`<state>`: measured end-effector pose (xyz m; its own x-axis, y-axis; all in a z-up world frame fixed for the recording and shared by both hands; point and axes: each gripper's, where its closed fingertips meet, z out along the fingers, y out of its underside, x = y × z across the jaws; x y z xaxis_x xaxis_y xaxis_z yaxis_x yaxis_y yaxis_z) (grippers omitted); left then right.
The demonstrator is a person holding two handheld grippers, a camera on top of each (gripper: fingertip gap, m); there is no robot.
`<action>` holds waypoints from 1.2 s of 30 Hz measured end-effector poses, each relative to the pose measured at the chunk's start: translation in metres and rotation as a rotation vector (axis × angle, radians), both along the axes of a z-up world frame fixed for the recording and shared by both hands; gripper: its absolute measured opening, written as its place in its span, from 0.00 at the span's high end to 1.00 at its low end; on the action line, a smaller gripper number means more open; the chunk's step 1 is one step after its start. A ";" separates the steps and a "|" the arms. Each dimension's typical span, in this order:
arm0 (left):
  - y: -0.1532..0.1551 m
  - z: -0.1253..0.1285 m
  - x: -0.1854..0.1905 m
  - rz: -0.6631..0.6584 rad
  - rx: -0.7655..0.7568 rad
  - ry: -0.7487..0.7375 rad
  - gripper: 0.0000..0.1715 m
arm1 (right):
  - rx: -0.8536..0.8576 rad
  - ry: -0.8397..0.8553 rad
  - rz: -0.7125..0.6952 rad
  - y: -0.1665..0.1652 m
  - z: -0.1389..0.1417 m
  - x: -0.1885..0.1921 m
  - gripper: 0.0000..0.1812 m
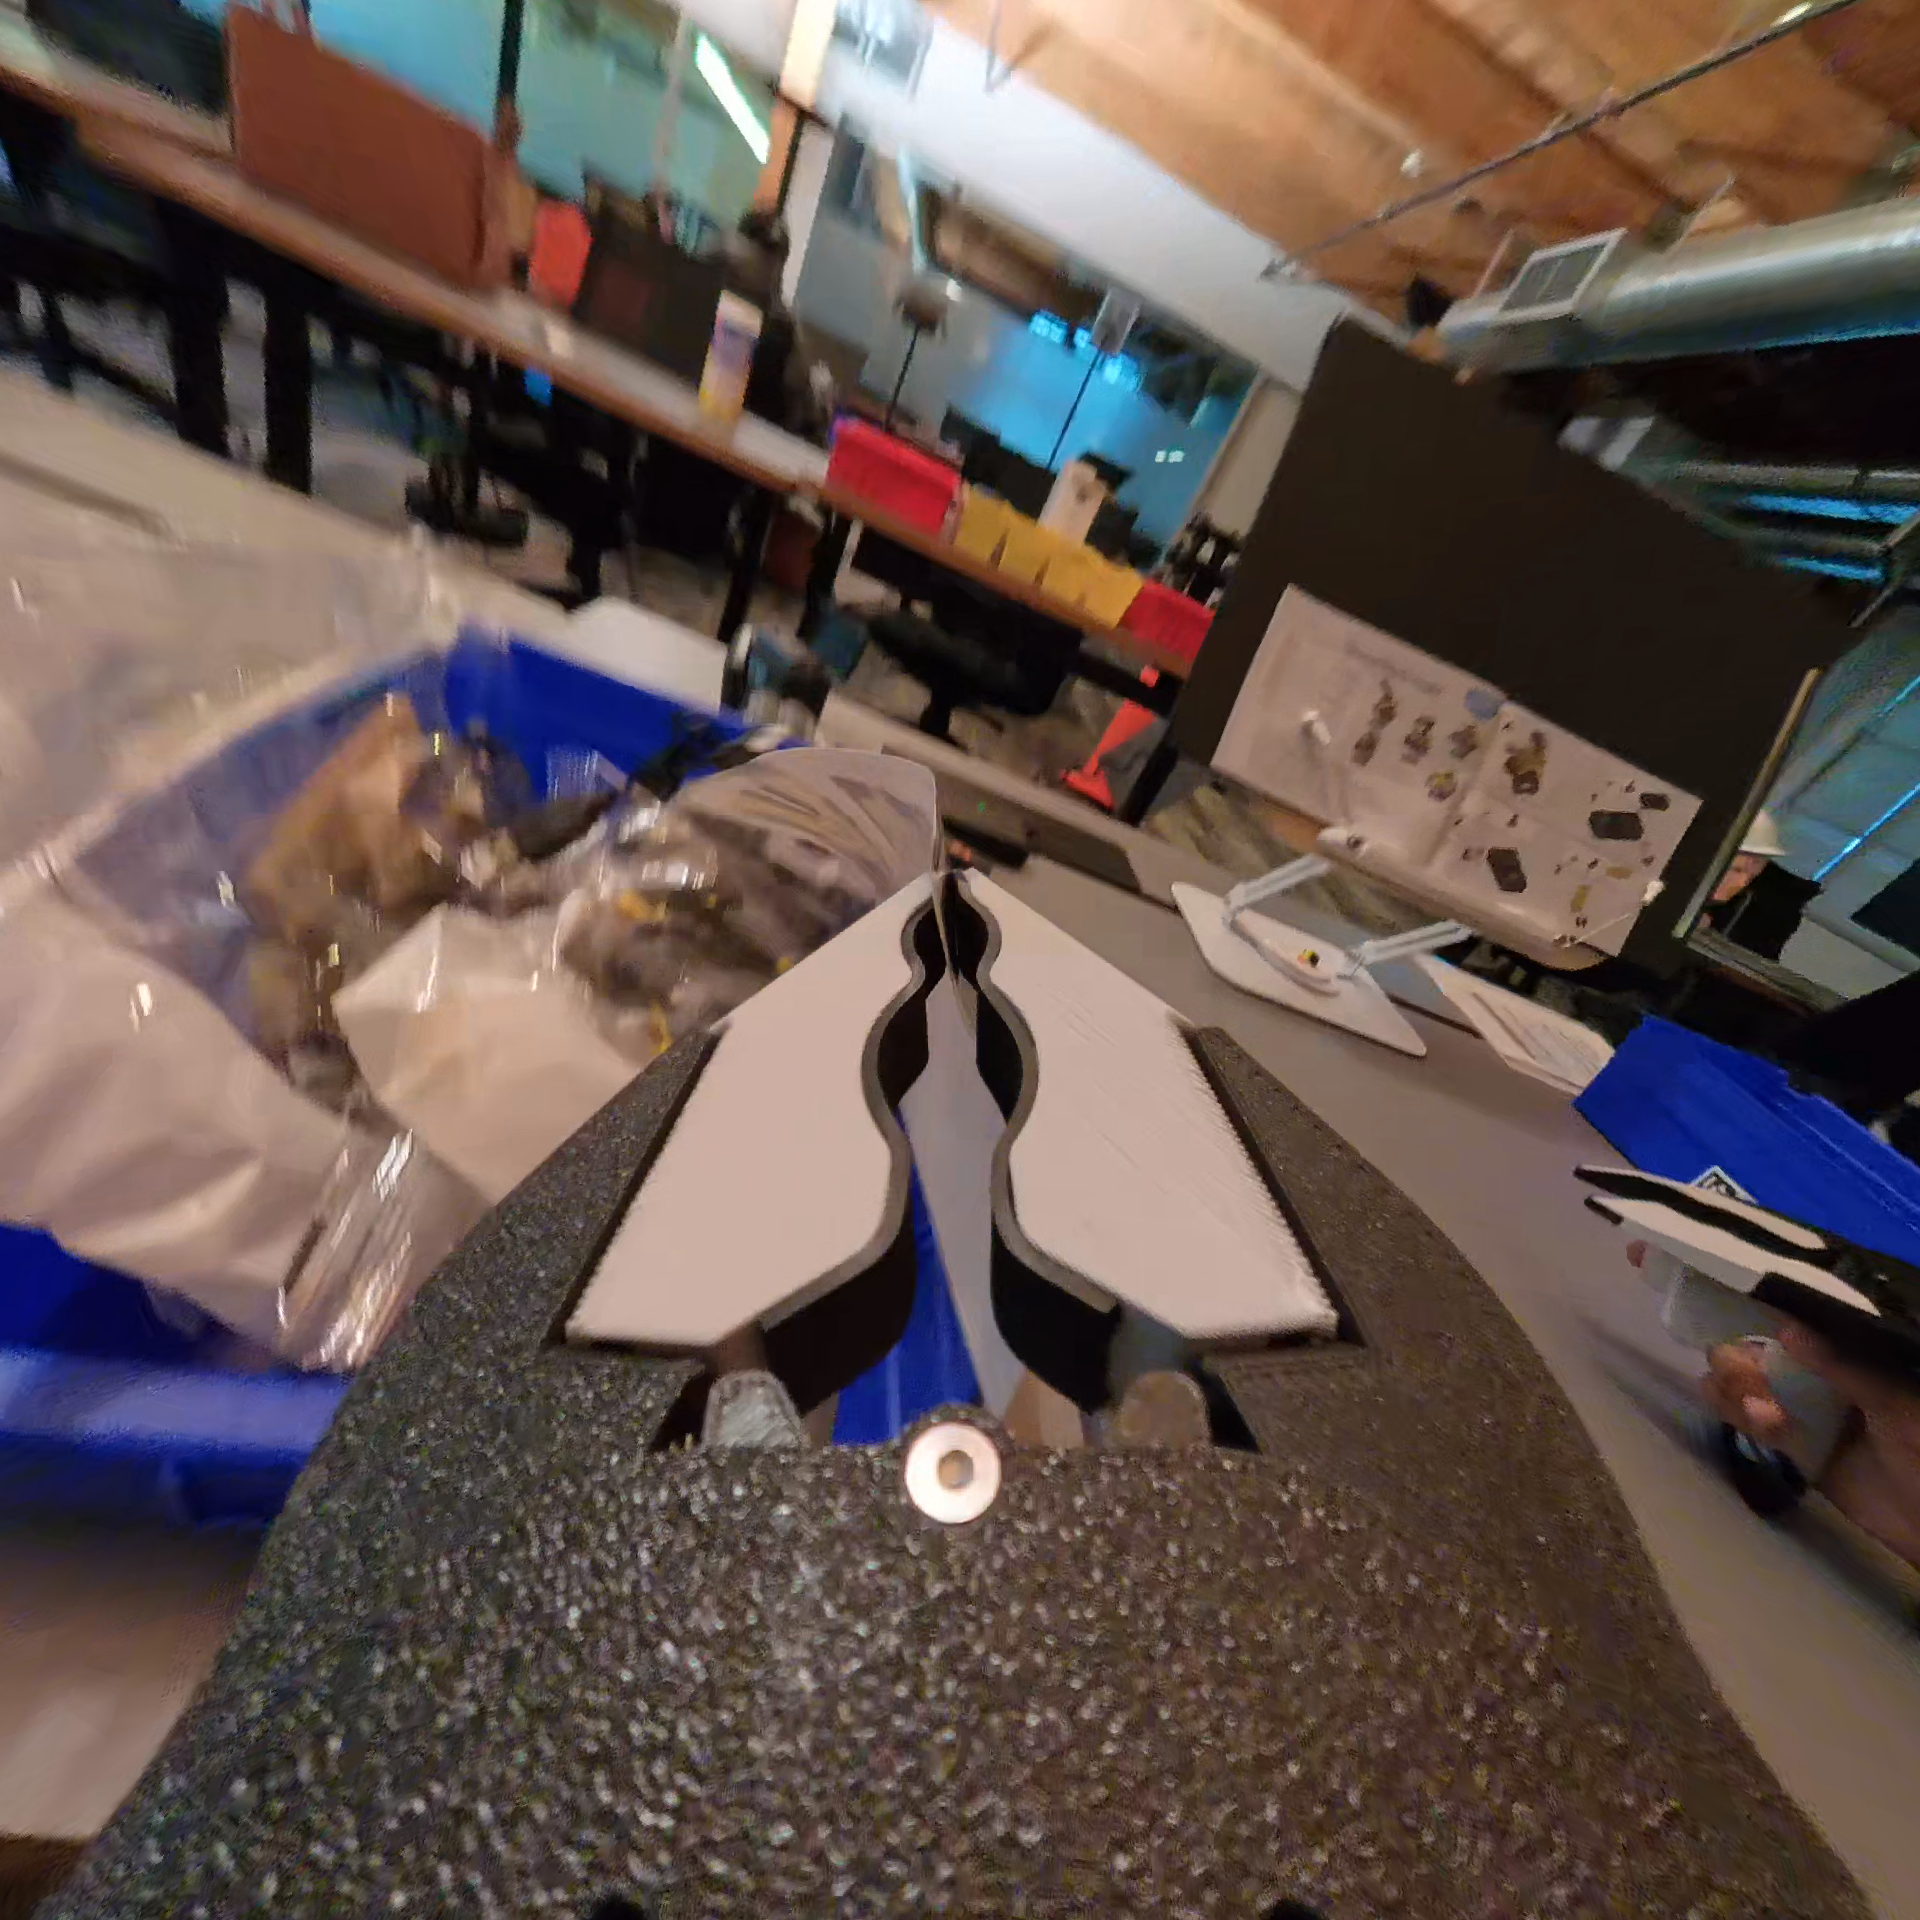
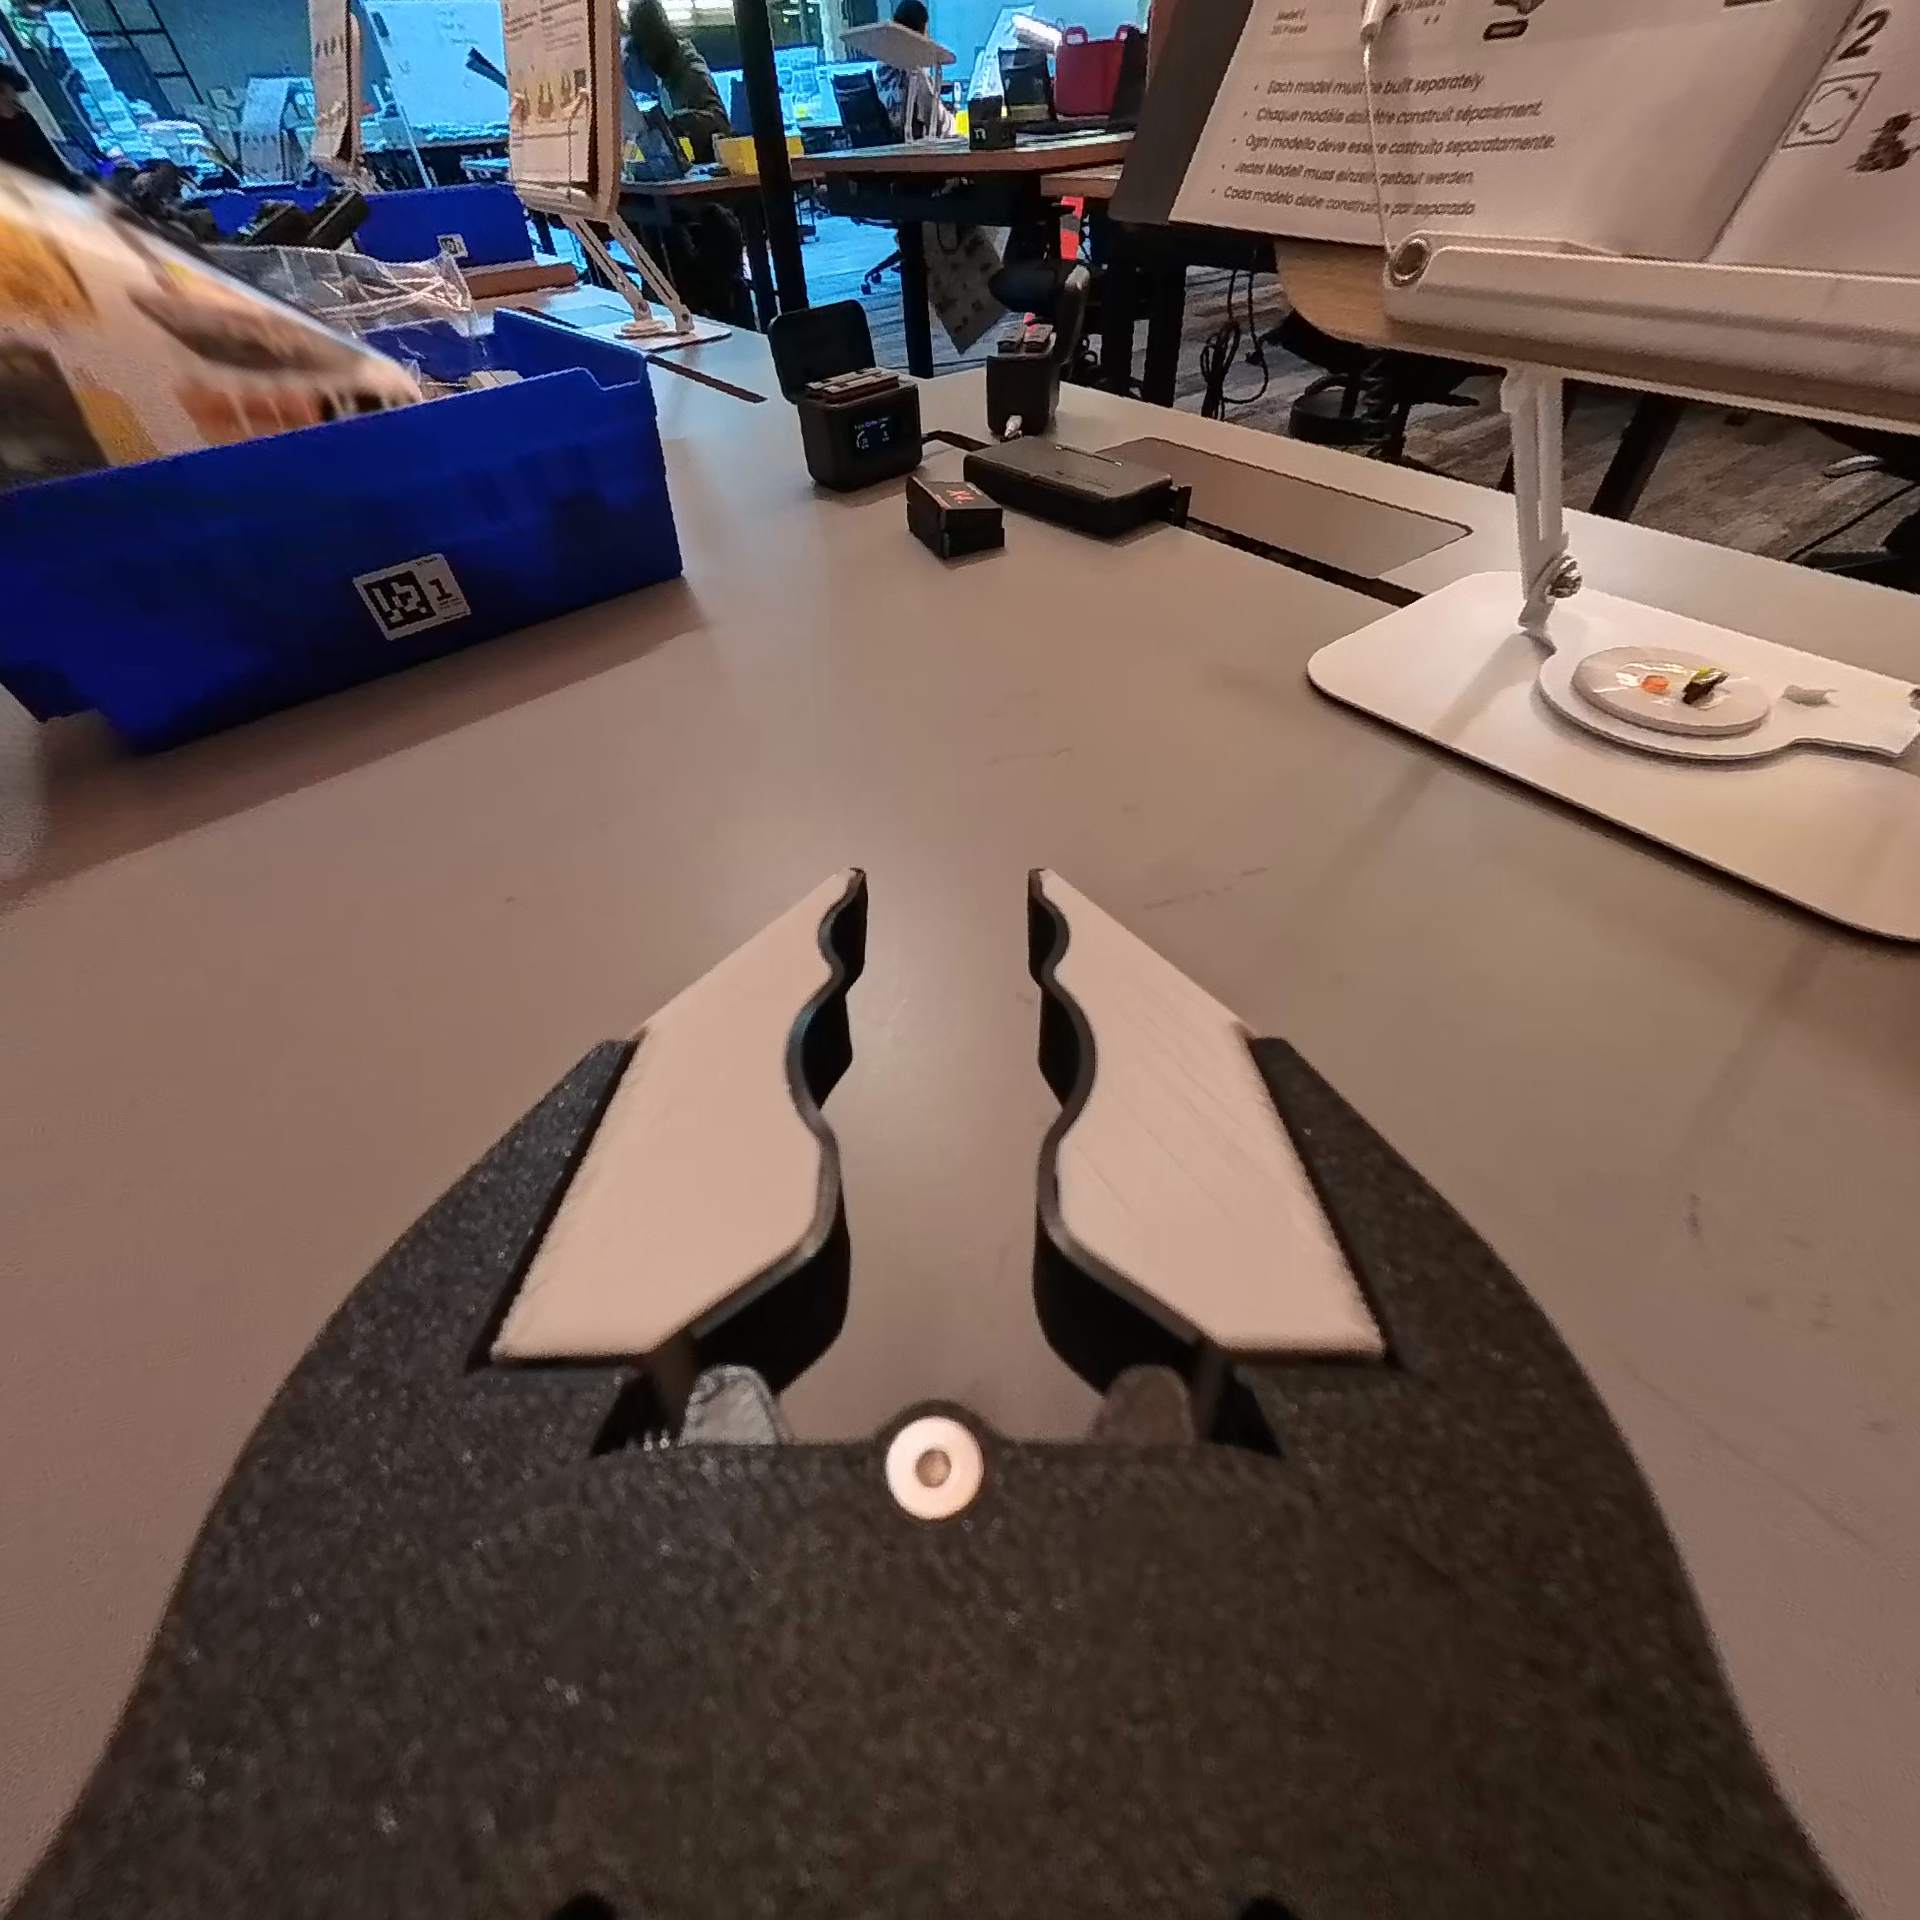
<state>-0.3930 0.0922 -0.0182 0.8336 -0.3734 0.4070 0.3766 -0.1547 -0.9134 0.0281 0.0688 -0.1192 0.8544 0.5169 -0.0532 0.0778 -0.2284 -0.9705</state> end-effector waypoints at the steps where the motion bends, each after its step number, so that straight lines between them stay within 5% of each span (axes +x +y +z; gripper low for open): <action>1: -0.006 0.016 0.003 -0.003 0.050 0.015 1.00 | 0.000 -0.004 0.002 0.000 0.000 -0.001 0.83; 5: -0.028 0.069 0.039 -0.104 0.207 0.062 1.00 | 0.004 -0.022 0.006 -0.001 -0.001 -0.003 0.83; 9: -0.046 0.090 0.112 -0.346 0.283 0.069 1.00 | 0.012 -0.030 0.002 -0.001 0.000 -0.003 0.83; 17: -0.102 0.084 0.285 -1.069 0.330 0.029 1.00 | 0.070 -0.028 -0.116 0.009 0.017 0.035 0.83; 21: -0.100 0.073 0.343 -1.271 0.299 -0.051 1.00 | 0.210 -0.036 -0.312 0.012 0.047 0.090 0.94; 24: -0.067 0.043 0.380 -1.365 0.088 -0.113 1.00 | 0.234 -0.005 -0.402 0.010 0.058 0.124 0.94; 29: 0.032 -0.077 0.415 -1.118 -0.390 0.116 1.00 | 0.165 0.061 -0.425 0.010 0.048 0.150 0.94; 32: 0.053 -0.132 0.410 -1.048 -0.488 0.325 0.99 | 0.103 0.046 -0.409 0.015 0.032 0.148 0.94; 36: 0.067 -0.142 0.394 -0.944 -0.420 0.466 0.85 | 0.036 -0.094 -0.357 0.020 0.009 0.128 0.90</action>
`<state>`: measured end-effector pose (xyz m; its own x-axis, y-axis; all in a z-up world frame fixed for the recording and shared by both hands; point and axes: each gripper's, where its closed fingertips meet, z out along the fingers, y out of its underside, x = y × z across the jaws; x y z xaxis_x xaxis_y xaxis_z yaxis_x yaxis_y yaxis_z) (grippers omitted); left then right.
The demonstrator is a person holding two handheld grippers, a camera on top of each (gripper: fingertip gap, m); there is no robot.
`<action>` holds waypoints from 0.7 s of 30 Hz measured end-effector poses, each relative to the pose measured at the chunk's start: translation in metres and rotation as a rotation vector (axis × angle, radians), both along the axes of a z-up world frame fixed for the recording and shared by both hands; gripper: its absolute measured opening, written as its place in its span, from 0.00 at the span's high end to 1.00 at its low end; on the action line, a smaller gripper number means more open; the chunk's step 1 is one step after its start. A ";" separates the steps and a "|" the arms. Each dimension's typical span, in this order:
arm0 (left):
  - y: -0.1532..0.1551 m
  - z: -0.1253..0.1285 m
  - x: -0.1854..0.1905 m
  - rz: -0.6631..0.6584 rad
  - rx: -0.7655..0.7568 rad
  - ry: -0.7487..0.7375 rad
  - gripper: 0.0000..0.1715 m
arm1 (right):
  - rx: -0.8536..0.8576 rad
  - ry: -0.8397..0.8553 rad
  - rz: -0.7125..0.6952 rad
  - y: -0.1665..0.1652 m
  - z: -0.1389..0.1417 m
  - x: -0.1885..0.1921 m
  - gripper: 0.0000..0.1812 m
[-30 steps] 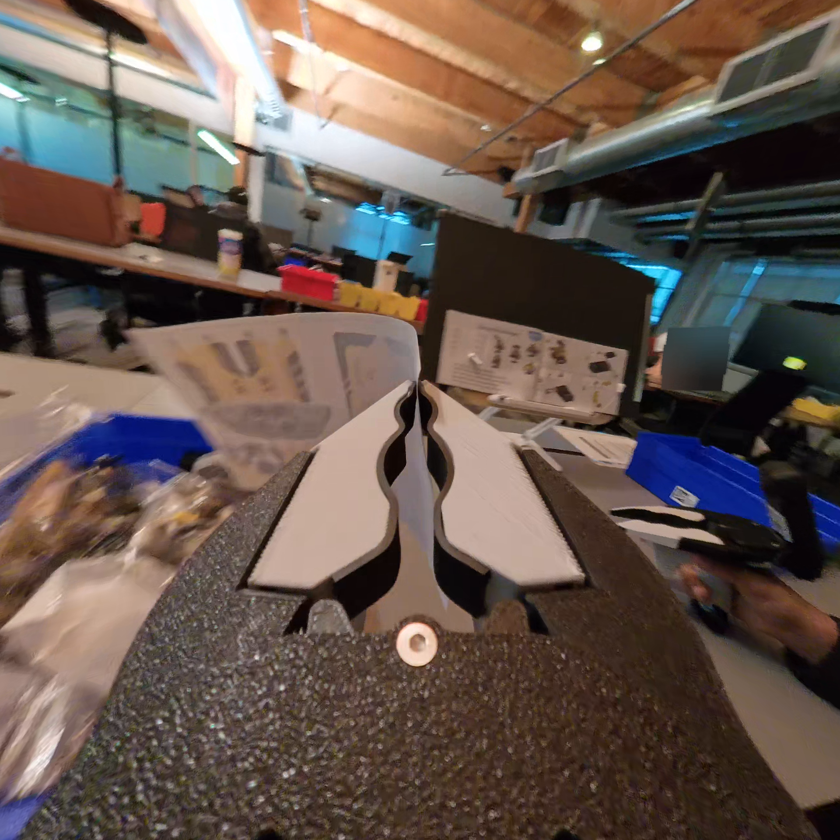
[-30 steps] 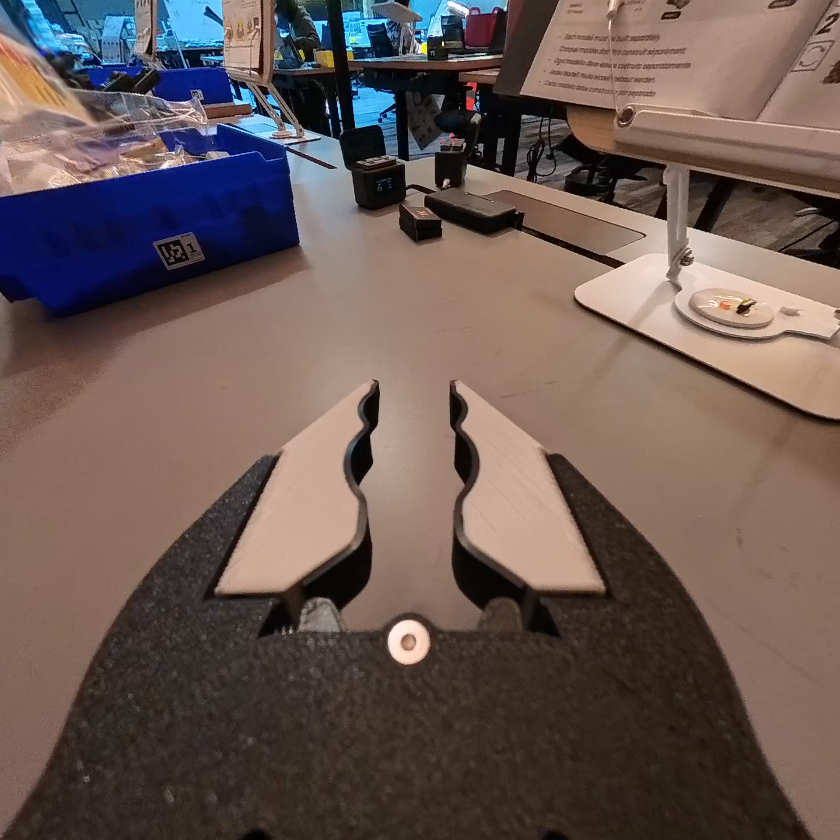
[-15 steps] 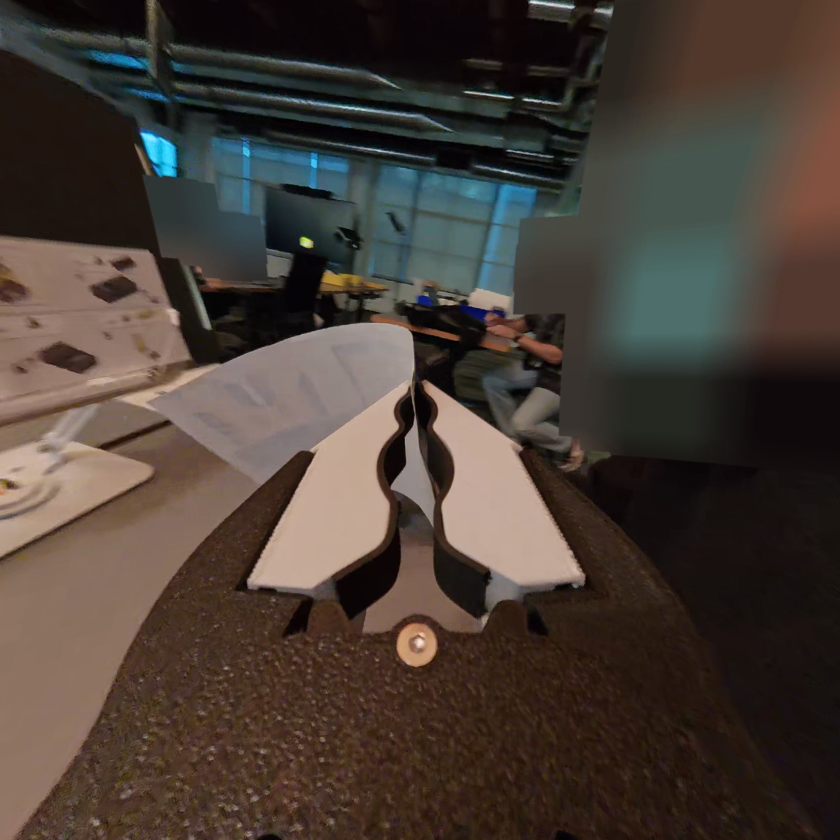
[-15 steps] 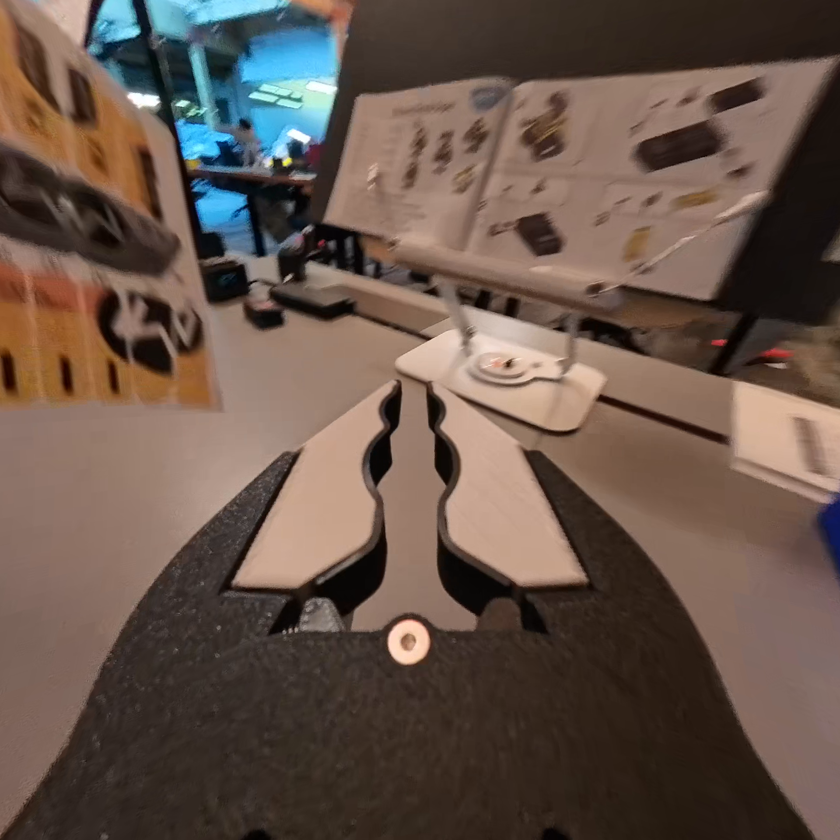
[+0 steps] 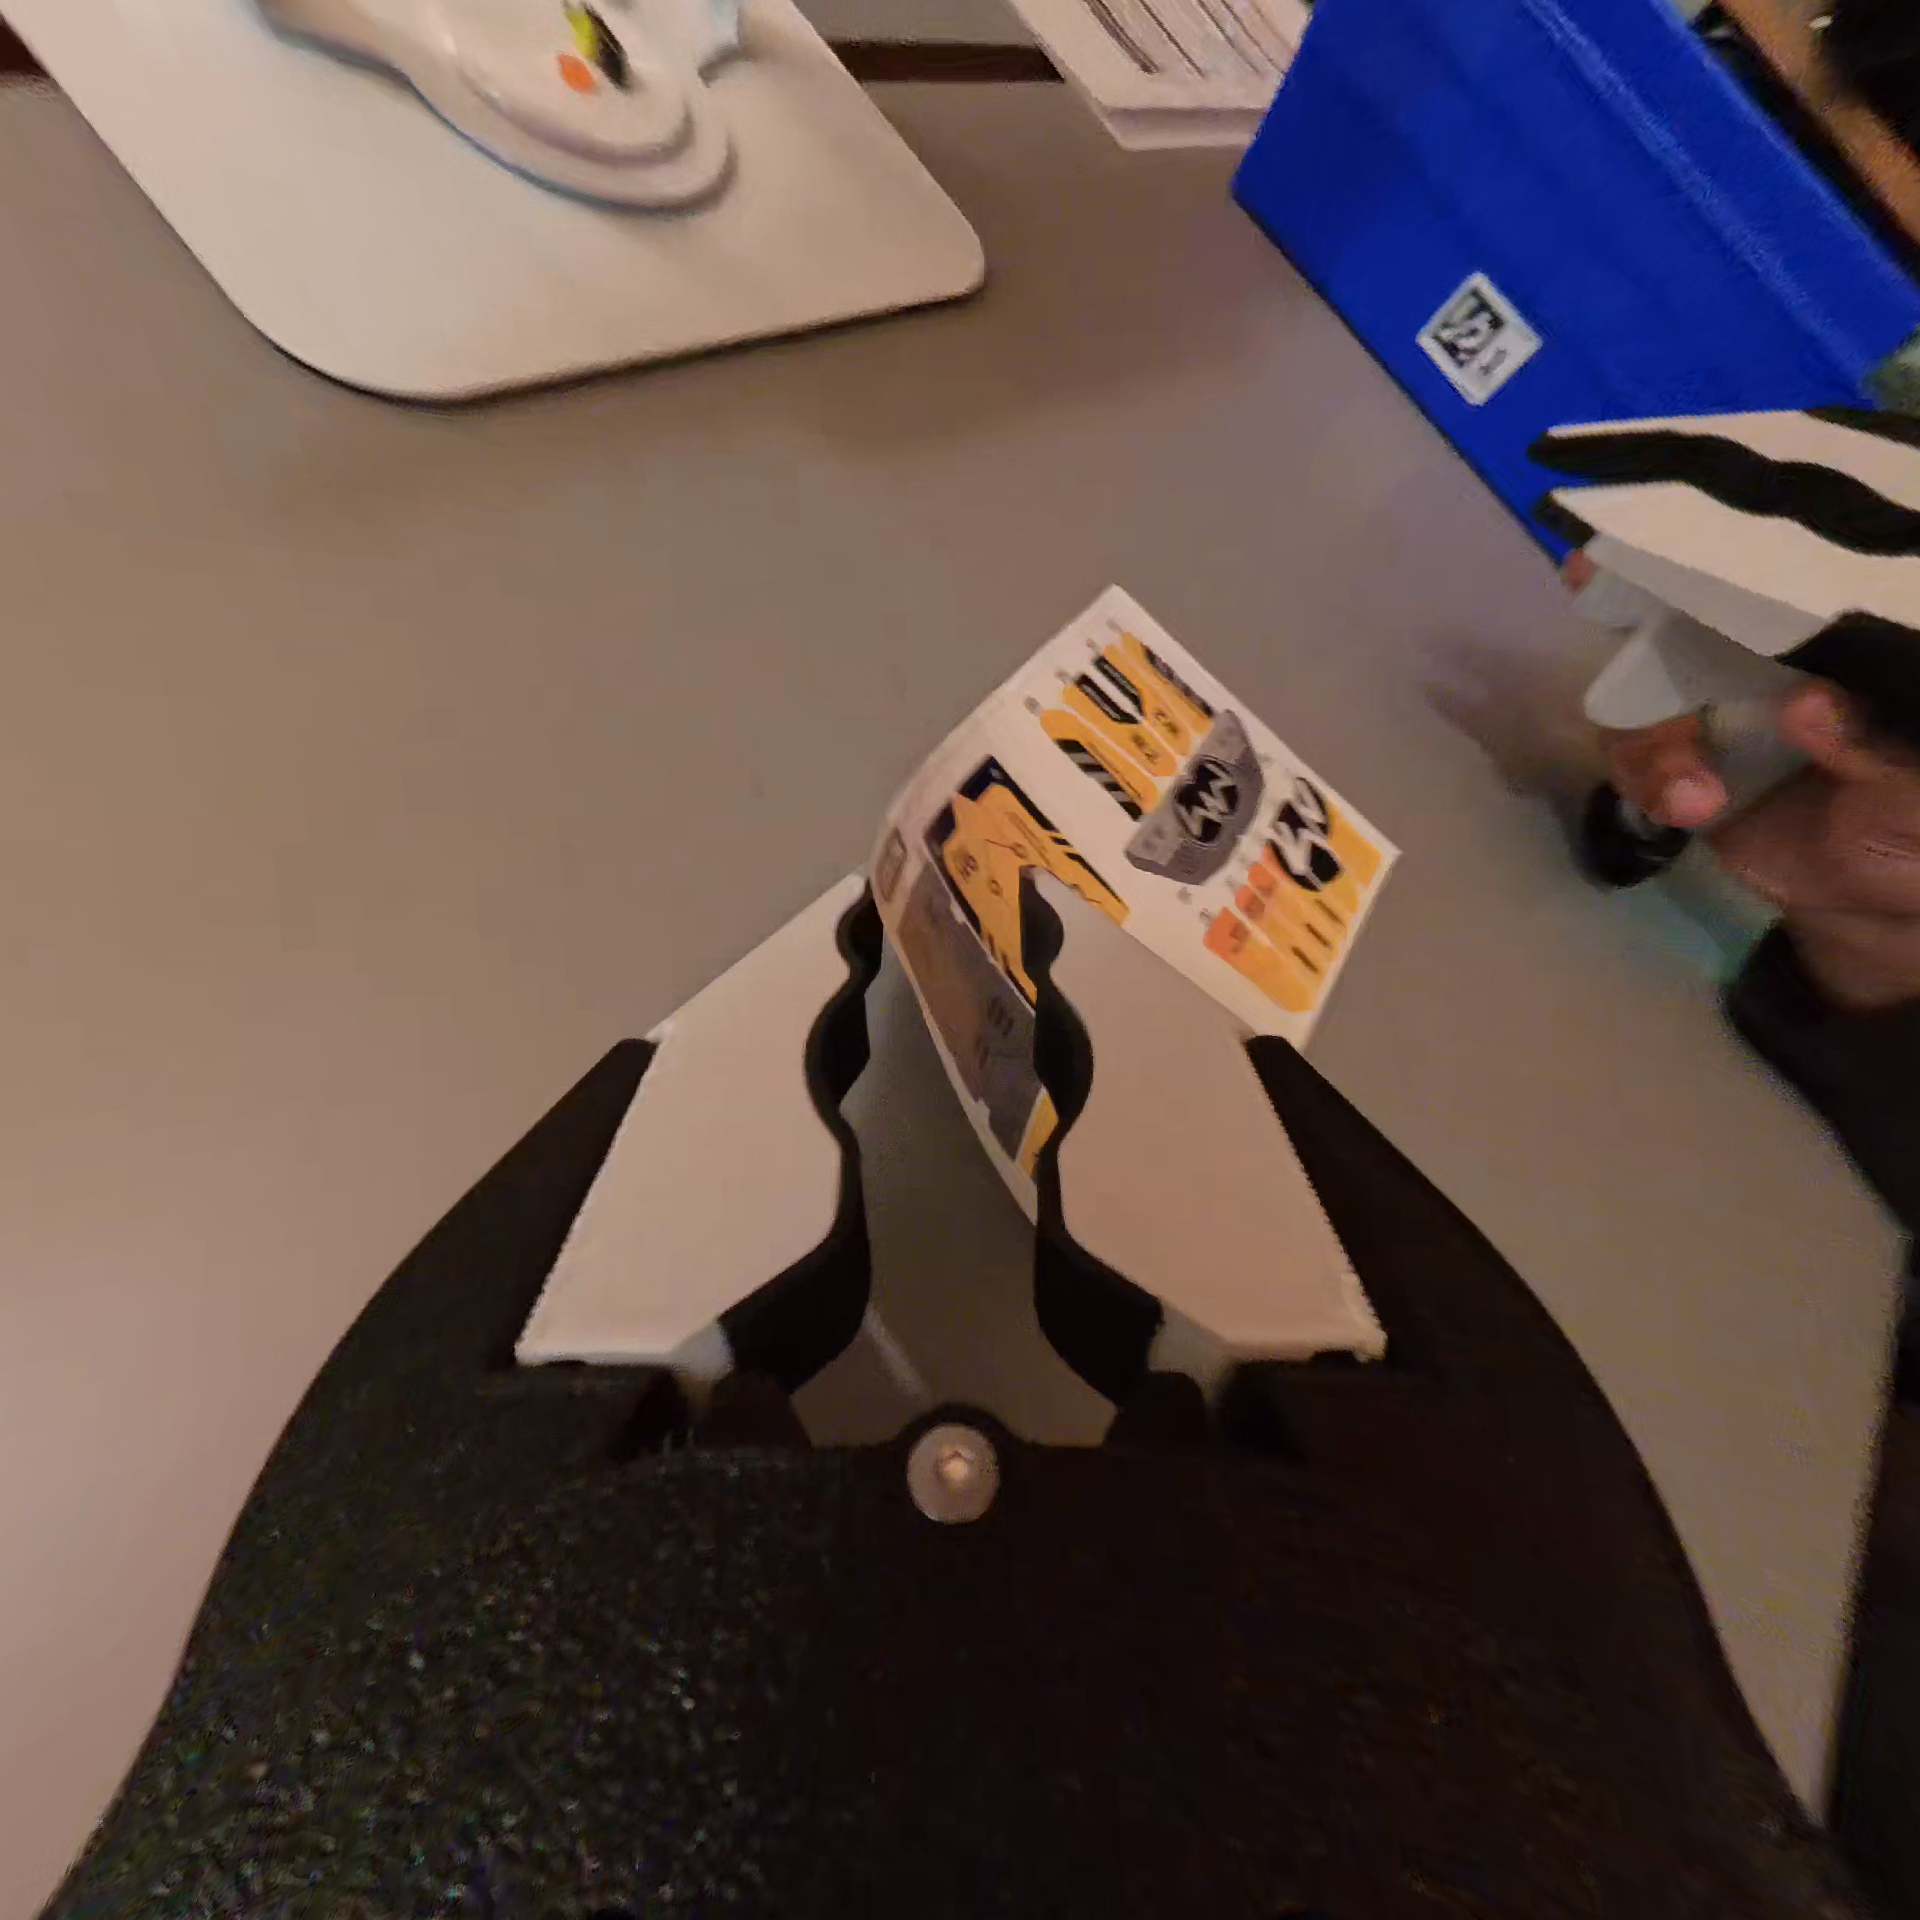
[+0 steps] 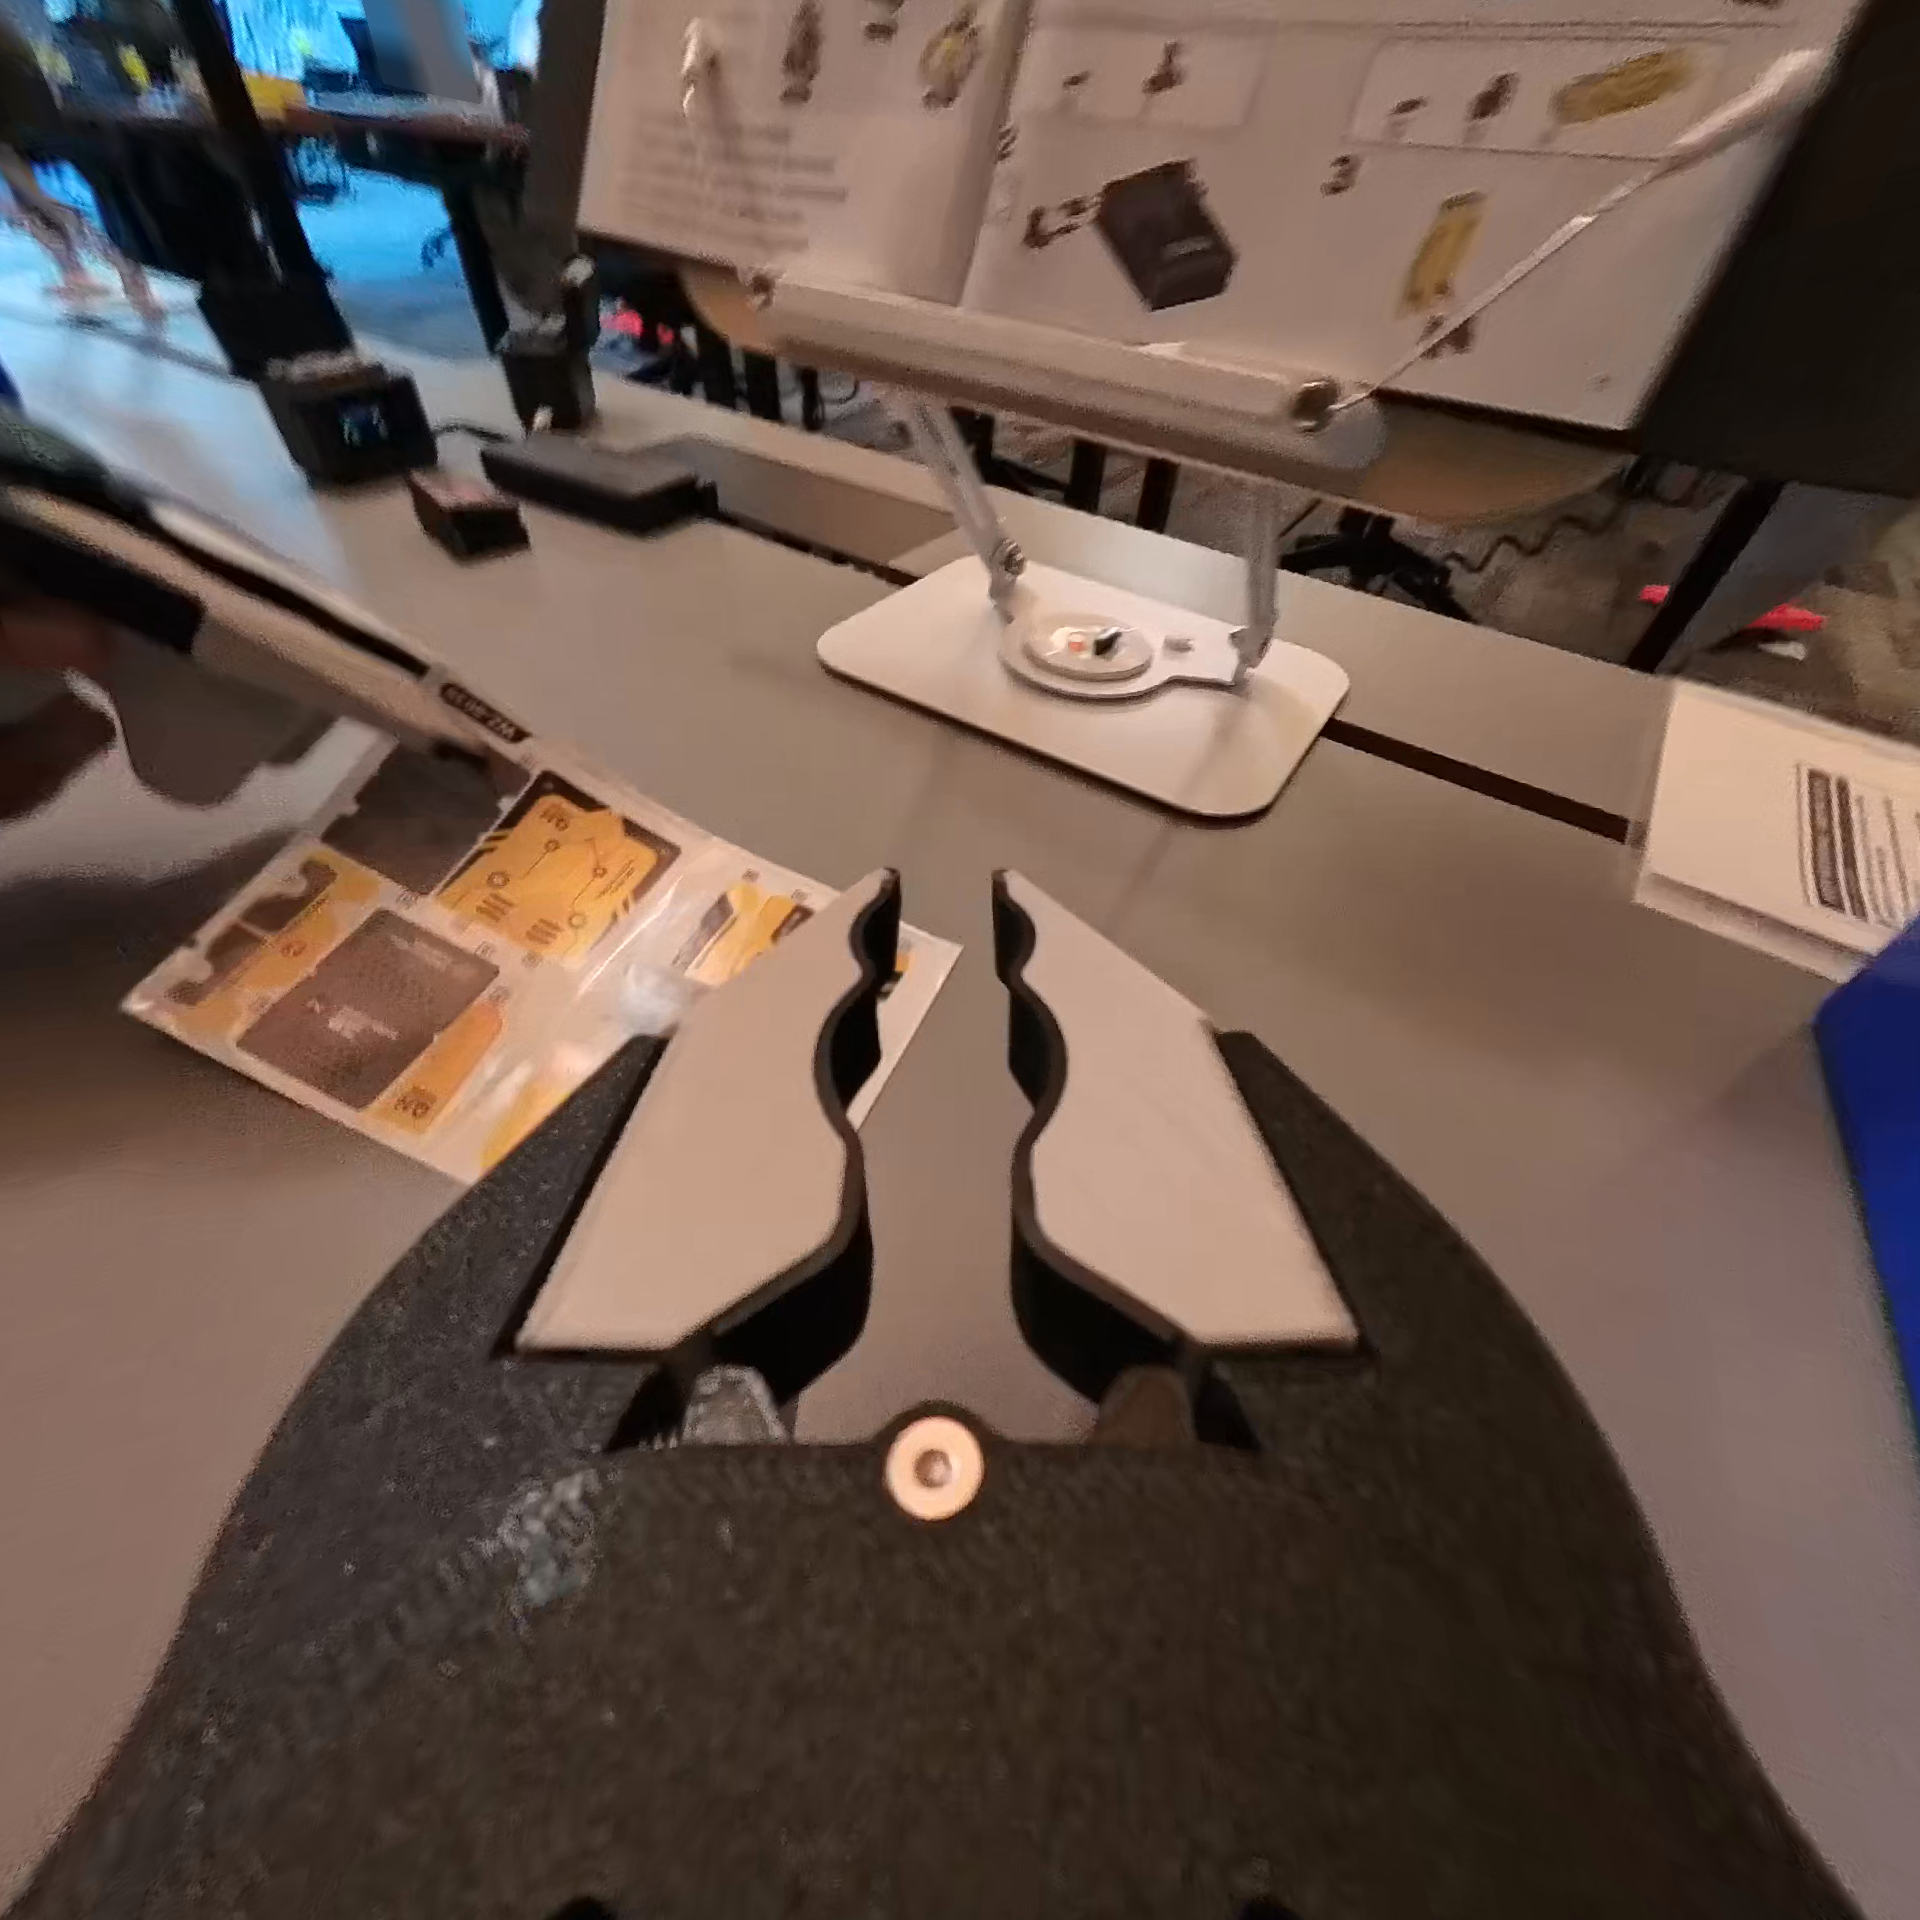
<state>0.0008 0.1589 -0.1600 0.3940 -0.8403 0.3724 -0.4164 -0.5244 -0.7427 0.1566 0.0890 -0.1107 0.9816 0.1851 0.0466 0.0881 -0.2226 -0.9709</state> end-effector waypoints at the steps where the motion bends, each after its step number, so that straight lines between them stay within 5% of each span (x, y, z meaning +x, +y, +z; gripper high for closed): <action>1: 0.007 0.002 -0.006 0.028 0.052 0.011 0.85 | -0.007 -0.037 0.015 0.001 -0.004 -0.006 0.90; 9: 0.010 0.007 -0.016 0.013 0.214 0.048 0.85 | -0.091 -0.149 0.052 0.004 -0.029 -0.029 0.89; 14: 0.004 0.006 -0.008 -0.004 0.178 0.005 0.86 | -0.133 -0.098 0.056 0.008 -0.033 -0.026 1.00; 21: 0.008 0.011 -0.008 0.006 0.291 0.008 0.86 | -0.122 0.053 0.209 0.030 -0.026 -0.042 1.00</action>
